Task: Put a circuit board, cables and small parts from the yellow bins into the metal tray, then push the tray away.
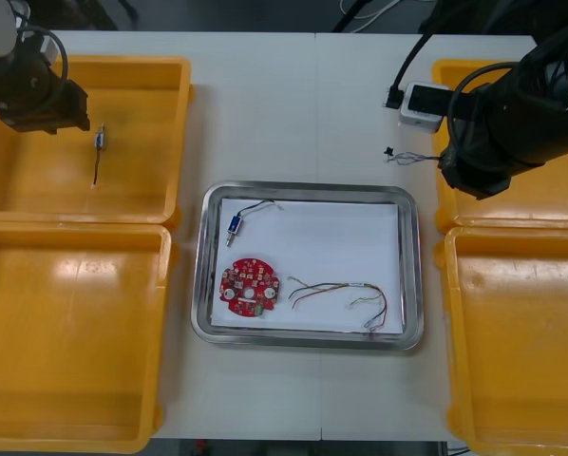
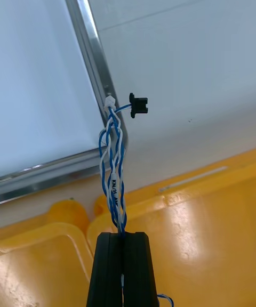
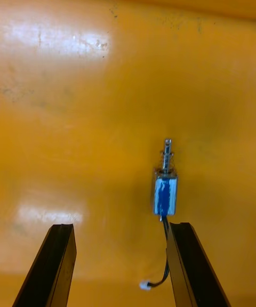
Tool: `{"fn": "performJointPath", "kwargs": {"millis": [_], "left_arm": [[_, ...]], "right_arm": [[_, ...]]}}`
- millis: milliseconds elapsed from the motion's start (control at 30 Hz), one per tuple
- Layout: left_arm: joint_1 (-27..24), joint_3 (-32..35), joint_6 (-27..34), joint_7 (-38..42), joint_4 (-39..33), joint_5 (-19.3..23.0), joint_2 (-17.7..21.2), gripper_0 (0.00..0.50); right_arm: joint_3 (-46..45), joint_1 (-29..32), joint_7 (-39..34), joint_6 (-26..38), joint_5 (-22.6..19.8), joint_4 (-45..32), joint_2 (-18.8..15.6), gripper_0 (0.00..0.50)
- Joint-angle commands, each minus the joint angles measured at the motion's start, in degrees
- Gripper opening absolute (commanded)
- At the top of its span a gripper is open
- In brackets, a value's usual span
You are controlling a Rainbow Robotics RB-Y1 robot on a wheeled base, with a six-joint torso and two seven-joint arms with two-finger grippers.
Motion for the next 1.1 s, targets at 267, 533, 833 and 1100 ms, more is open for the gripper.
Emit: {"fn": "performJointPath", "kwargs": {"millis": [267, 533, 833, 1100], "left_arm": [[-3.2, 1.4, -6.2, 3.0, 4.6, -3.1, -5.4, 0.500], [-3.2, 1.3, -6.9, 2.3, 6.2, -4.5, -7.4, 0.500], [-2.3, 1.1, -7.6, 1.6, 6.8, -5.2, -8.1, 0.500], [-1.7, 1.1, -8.3, 1.1, 6.8, -5.3, -8.1, 0.500]], "right_arm": [[11.0, -2.7, -1.3, 0.2, -0.5, -3.2, 2.8, 0.000], [17.3, -3.0, -2.1, 0.2, 3.0, -1.1, 5.6, 0.000], [22.9, -3.0, -2.8, 0.2, 6.3, 3.5, 7.0, 0.000], [24.8, -3.0, -3.5, -5.3, 7.0, 8.6, 8.3, 0.000]]}}
